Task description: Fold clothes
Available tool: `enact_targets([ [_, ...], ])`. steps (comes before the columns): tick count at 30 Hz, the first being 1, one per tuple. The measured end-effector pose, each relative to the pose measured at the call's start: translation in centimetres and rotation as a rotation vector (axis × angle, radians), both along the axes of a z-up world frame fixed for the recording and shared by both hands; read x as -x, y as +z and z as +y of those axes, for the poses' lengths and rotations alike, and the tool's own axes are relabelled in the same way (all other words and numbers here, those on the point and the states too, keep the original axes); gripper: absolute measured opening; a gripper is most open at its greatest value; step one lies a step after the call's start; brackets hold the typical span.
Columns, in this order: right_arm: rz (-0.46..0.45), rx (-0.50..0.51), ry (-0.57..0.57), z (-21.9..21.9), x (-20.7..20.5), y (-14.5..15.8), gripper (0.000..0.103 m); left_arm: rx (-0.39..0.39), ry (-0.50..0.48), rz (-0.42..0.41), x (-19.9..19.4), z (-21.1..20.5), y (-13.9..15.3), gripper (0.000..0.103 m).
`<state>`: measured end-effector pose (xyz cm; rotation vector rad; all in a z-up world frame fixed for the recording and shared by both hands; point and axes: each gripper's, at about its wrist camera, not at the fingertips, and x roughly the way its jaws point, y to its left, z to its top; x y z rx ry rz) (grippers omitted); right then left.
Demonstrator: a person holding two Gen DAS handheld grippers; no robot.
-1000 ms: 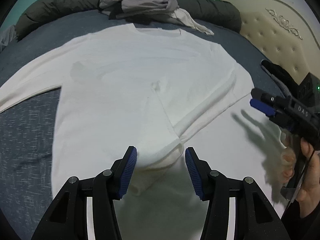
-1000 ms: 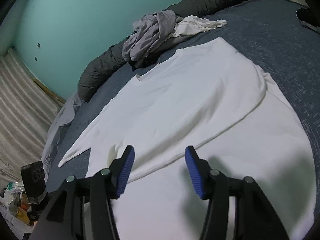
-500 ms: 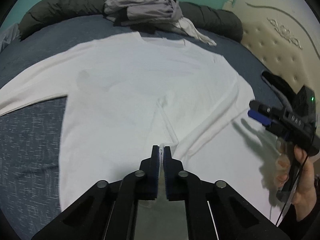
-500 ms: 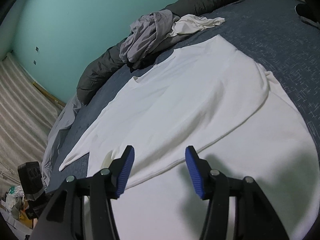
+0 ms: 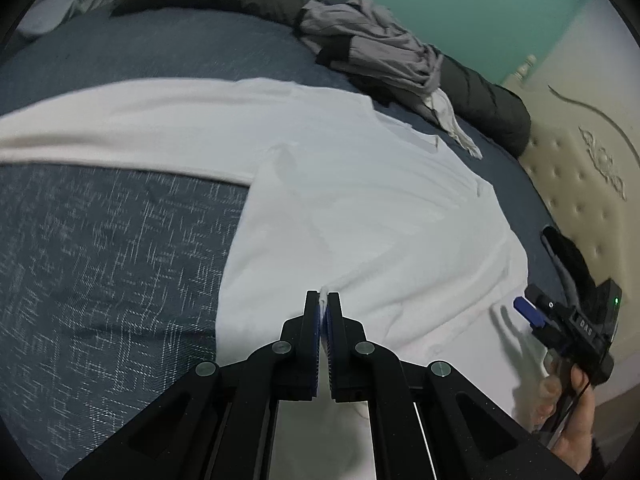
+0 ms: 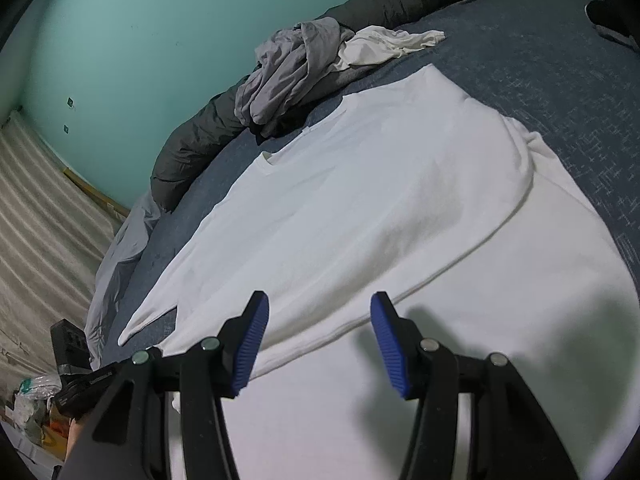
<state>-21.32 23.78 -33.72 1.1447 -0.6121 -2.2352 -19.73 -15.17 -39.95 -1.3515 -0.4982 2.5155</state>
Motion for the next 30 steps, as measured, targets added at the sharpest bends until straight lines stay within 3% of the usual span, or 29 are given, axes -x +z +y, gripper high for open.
enact_targets([
  [5, -0.009, 0.005, -0.006, 0.4, 0.1, -0.1, 0.054, 0.031, 0.042, -0.077, 0.3, -0.5, -1.9, 0.006],
  [7, -0.008, 0.009, -0.011, 0.5, 0.2, 0.0, 0.054, 0.039, 0.055, -0.068, 0.0, -0.6, -1.5, 0.010],
  [9, -0.008, 0.012, -0.015, 0.6, 0.2, 0.1, 0.054, 0.044, 0.046, -0.050, -0.5, -0.3, -0.8, 0.030],
  [10, -0.007, 0.013, -0.016, 0.7, 0.3, 0.1, 0.054, 0.047, 0.034, -0.040, -0.7, 0.0, -0.5, 0.032],
  [15, -0.013, 0.006, -0.023, 1.1, 0.7, 0.2, 0.054, 0.094, -0.112, -0.051, -0.9, 3.9, -1.3, 0.032],
  [19, -0.007, -0.010, -0.064, 2.8, 1.1, 0.9, 0.054, 0.189, -0.205, -0.055, -1.2, 6.9, -2.3, 0.033],
  [22, -0.018, -0.074, -0.133, 4.5, 1.5, 1.1, 0.054, 0.186, -0.215, -0.084, -1.1, 6.9, -3.3, 0.033],
  [25, -0.058, -0.077, -0.200, 6.6, 1.8, 0.8, 0.054, 0.159, -0.203, -0.103, -0.9, 6.5, -3.8, 0.033],
  [30, -0.050, -0.203, -0.228, 9.4, 2.5, 2.1, 0.054, 0.179, -0.217, -0.101, -0.6, 7.0, -3.8, 0.033],
])
